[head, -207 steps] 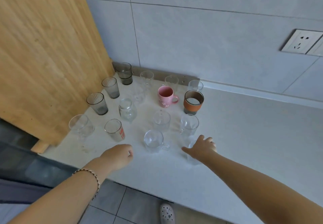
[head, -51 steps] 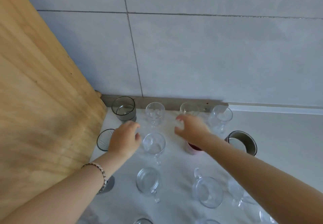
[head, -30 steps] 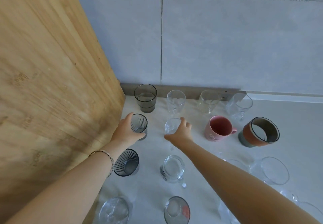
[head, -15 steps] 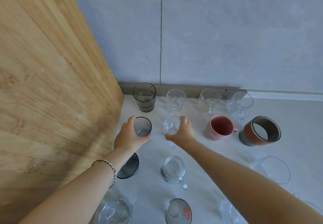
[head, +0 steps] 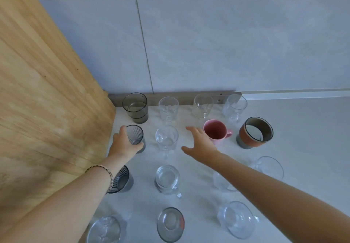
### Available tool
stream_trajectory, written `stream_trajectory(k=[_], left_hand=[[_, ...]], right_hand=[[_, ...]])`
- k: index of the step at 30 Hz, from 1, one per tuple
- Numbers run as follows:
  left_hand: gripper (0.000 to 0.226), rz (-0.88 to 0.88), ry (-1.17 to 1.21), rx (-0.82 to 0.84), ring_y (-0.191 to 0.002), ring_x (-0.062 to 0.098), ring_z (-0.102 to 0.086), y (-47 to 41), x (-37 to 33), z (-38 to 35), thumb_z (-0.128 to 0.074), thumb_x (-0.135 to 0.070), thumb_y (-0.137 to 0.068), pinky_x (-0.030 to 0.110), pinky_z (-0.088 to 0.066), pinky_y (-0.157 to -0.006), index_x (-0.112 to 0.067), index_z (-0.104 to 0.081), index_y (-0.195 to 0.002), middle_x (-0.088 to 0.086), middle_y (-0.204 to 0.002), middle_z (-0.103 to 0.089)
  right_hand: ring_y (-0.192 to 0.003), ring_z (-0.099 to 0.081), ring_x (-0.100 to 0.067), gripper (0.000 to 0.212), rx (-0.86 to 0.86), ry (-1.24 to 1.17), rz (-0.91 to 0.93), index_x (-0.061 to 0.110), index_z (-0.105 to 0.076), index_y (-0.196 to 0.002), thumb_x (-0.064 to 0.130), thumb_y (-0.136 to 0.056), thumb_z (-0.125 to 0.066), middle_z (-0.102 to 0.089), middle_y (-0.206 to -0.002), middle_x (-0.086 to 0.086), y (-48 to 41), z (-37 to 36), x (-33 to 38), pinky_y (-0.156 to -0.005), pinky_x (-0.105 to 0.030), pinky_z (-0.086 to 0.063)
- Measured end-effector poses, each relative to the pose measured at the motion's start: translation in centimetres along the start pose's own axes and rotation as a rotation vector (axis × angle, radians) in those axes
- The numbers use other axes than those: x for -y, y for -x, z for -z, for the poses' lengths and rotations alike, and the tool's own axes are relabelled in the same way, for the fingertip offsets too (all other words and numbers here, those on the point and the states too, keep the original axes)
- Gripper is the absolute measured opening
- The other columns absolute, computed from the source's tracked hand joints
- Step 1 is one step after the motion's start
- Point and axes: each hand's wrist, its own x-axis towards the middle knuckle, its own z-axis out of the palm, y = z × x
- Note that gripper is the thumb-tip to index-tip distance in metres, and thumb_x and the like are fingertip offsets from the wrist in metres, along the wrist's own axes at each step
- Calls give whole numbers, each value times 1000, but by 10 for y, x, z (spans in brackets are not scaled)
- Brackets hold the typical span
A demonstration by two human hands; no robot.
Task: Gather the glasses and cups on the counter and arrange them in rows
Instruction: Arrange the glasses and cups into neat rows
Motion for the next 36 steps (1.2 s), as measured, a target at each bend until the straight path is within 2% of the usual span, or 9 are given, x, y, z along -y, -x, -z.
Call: stream_trajectory(k=[4,8,13,17,20,23,28,33,36], left_hand=[[92,112,-182,-62,-139,39,-26,10,-22,-8,-62,-46,-80,49,-31,-110,-20,-8,-149,15,-154,-10],[76,-315,-414,-223,-144,34,-17,26,-68,-35,-63,-34,-80,47,-21,-113,-10,-28,-144,16,-153,-18],[65,-686,-502,37,-130,26,-45,44,-144,-92,-59,-38,-84,37,-34,-104,-15,-34,-140,5,-144,-44],[94,-413,-442,117,-121,32,-51,47,-176,-128,-60,-61,-77,41,-44,-94,-17,-15,-147,10,-143,-37],[106,-188,-349,162,-119,32,-53,40,-189,-139,-57,-77,-67,40,-48,-89,-21,-14,-147,10,-139,-38],[106,-193,-379,210,-118,32,-54,34,-194,-139,-59,-82,-59,39,-49,-88,-25,-23,-141,6,-137,-40],[93,-432,-599,423,-128,30,-42,25,-190,-115,-78,-37,-67,43,-47,-99,-32,-24,-143,3,-145,-29],[113,-486,-600,462,-146,30,-5,26,-176,-110,-78,-11,-65,50,-29,-114,-42,-8,-147,-4,-158,5],[99,-311,-300,392,-124,39,-49,31,-168,-115,-67,-26,-75,42,-56,-89,-36,-2,-148,-2,-154,-3]], right_hand=[[-122,-51,-20,38,-36,40,26,13,-60,-122,17,-85,-66,-52,-132,-2,31,41,-46,-103,-23,-37],[-115,-54,-21,26,-90,103,25,13,-67,-111,12,-85,-64,-58,-123,-4,41,74,-87,-100,-22,-37],[-133,-37,-26,39,-213,179,-77,11,-60,-124,16,-85,-64,-46,-137,-8,25,107,-124,-111,-31,-28],[-138,-29,-31,96,-80,121,-337,22,-17,-150,42,-75,-73,-20,-153,-7,7,123,-145,-113,-42,-30],[-127,-45,-29,104,-40,-26,-365,22,-13,-149,42,-70,-77,-29,-145,-9,1,121,-152,-104,-37,-41],[-123,-49,-27,102,-42,17,-330,22,-17,-148,46,-69,-77,-34,-140,-7,3,117,-154,-100,-36,-43],[-119,-52,-31,103,12,78,-309,20,-15,-147,51,-69,-75,-33,-138,-9,12,102,-147,-99,-39,-47],[-121,-51,-33,106,-3,86,-328,20,-11,-148,55,-69,-74,-31,-141,-9,16,92,-144,-97,-39,-47],[-120,-52,-31,106,-69,48,-336,20,-15,-148,53,-68,-75,-34,-140,-8,15,88,-143,-96,-38,-48]])
